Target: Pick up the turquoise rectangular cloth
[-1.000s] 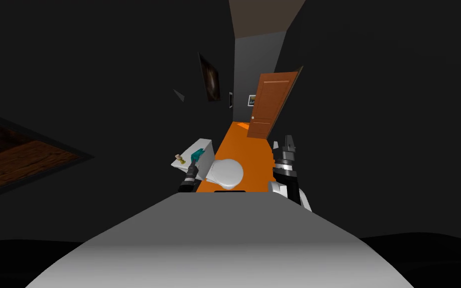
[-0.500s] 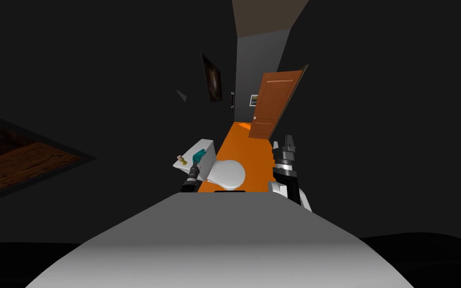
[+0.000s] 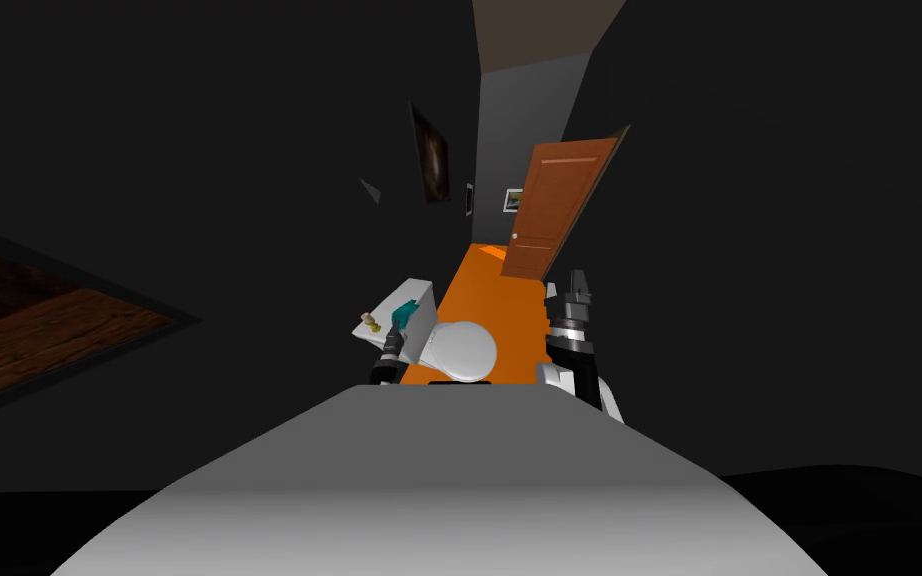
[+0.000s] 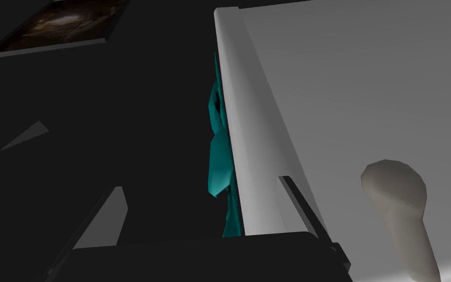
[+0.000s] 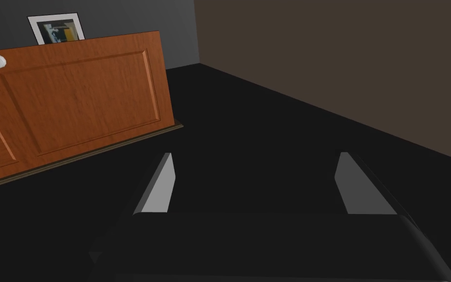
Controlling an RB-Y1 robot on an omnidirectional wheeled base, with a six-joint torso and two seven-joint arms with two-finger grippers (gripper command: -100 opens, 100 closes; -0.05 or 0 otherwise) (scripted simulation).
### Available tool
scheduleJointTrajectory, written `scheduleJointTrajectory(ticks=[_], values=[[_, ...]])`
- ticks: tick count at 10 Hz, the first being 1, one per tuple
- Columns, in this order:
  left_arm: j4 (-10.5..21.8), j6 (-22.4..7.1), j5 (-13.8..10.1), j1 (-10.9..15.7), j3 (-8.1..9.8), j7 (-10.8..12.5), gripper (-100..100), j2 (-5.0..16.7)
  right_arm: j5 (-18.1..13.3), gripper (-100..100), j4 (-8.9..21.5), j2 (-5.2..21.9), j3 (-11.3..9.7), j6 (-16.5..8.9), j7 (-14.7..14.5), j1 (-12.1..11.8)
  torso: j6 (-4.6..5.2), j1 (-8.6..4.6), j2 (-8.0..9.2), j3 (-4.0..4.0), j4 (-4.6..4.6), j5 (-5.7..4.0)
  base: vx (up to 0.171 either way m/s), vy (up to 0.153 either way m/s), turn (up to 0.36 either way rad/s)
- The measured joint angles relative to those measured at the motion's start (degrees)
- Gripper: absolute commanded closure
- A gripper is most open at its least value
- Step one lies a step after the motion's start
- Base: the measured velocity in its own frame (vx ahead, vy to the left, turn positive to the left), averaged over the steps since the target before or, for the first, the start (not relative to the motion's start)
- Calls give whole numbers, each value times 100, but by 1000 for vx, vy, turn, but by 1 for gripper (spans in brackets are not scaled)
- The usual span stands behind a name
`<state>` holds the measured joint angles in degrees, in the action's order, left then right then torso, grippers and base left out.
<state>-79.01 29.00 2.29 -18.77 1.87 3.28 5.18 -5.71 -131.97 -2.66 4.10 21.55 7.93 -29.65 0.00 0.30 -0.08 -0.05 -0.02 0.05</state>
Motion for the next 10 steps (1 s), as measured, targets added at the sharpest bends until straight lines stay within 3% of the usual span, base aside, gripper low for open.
scheduleJointTrajectory(ticks=[4,5,6,7,8,10], values=[[236,66,-24,201,28,-71,-100,-471,0,0,0,-1,-1,0,0,0,-1,-27,10,6,3,-6,0,7,4],[237,67,-24,202,28,-71,0,-479,0,0,0,-1,-1,0,0,0,-1,-27,10,6,3,-7,0,0,0],[237,67,-24,202,28,-71,-100,-478,0,0,0,-1,-1,0,0,0,-1,-28,10,6,3,-7,5,19,-57],[241,10,-42,274,73,-73,-100,-469,0,0,0,-1,-1,0,0,0,1,-22,8,5,3,-6,1,12,-23],[241,-8,-45,284,79,-74,100,-468,0,0,0,-1,-1,0,0,0,-1,-24,10,6,2,-6,0,0,0],[245,-10,-43,280,76,-75,100,-468,0,0,0,-1,-1,0,0,0,-1,-29,13,9,6,-9,0,0,0]])
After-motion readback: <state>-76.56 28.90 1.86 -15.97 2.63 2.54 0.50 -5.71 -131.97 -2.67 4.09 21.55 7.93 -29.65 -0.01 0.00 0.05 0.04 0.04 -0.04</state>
